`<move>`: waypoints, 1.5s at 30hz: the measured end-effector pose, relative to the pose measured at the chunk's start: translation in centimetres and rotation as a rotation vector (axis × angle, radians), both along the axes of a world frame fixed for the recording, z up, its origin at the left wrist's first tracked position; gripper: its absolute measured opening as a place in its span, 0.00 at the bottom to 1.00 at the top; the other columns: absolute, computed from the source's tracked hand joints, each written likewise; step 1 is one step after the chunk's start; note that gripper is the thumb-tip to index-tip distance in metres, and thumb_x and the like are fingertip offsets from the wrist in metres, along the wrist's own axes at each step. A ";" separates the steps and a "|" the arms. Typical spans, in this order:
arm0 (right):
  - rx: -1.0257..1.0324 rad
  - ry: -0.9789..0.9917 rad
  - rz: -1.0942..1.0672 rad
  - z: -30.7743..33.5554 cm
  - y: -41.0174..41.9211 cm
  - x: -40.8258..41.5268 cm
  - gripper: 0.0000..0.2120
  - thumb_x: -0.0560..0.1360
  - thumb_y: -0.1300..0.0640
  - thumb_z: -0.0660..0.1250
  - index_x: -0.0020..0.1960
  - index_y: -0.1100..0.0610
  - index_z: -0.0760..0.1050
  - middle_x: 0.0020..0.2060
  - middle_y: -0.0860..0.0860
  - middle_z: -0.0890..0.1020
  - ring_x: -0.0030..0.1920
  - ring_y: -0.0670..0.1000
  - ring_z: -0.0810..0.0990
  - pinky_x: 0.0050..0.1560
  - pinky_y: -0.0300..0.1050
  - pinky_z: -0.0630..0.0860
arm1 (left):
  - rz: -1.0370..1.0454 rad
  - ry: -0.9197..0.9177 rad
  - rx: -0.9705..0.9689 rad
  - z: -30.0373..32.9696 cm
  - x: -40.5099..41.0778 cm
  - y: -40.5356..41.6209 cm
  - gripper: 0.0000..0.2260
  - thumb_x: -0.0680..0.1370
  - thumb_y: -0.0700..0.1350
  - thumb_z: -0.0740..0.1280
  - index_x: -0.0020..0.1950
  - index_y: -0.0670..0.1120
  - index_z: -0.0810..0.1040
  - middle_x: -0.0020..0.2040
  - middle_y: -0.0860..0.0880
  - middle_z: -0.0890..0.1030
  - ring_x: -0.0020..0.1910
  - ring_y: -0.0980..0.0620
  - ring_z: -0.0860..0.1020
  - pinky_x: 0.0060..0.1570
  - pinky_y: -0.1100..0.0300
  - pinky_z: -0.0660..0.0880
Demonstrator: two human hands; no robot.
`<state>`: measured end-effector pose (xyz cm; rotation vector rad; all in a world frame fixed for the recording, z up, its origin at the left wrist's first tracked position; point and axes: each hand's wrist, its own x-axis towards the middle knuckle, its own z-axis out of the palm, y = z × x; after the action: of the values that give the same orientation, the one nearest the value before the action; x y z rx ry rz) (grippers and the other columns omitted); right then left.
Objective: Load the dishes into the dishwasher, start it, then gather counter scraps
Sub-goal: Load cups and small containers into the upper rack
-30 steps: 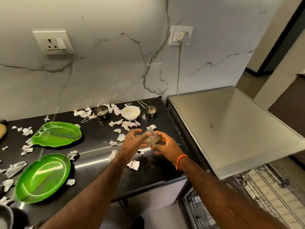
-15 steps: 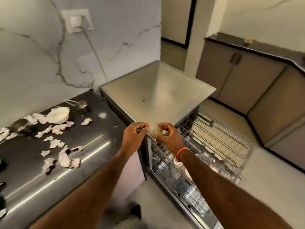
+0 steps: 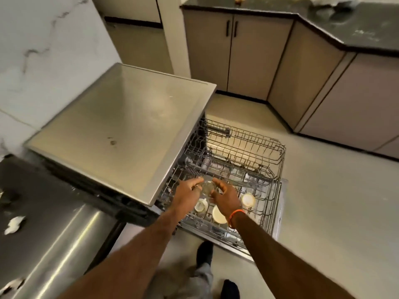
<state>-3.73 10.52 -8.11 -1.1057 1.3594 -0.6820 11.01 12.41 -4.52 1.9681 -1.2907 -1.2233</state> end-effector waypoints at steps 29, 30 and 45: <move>0.439 0.387 0.182 -16.9 -12.8 5.1 0.25 0.77 0.64 0.65 0.73 0.56 0.68 0.55 0.57 0.83 0.42 0.52 0.82 0.34 0.41 0.75 | -0.108 -0.071 0.450 -19.3 2.1 -14.0 0.25 0.82 0.42 0.63 0.79 0.49 0.65 0.74 0.42 0.72 0.65 0.44 0.76 0.63 0.48 0.77; 0.430 0.396 0.195 -16.7 -12.8 5.1 0.24 0.77 0.65 0.65 0.72 0.56 0.69 0.55 0.57 0.83 0.45 0.53 0.82 0.37 0.42 0.75 | -0.111 -0.078 0.446 -19.2 2.1 -13.9 0.25 0.82 0.42 0.63 0.79 0.49 0.65 0.74 0.42 0.72 0.64 0.44 0.77 0.62 0.47 0.77; -0.051 0.687 0.493 -6.3 -9.1 0.5 0.23 0.75 0.62 0.64 0.70 0.53 0.72 0.62 0.58 0.81 0.59 0.60 0.80 0.59 0.54 0.79 | -0.170 -0.213 0.245 -8.8 1.7 -7.4 0.29 0.82 0.46 0.67 0.81 0.51 0.60 0.75 0.45 0.71 0.64 0.51 0.75 0.51 0.61 0.77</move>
<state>-3.26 1.39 -14.37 -1.7323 1.5370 0.0454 12.70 4.99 -13.33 2.2504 -1.5000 -1.3350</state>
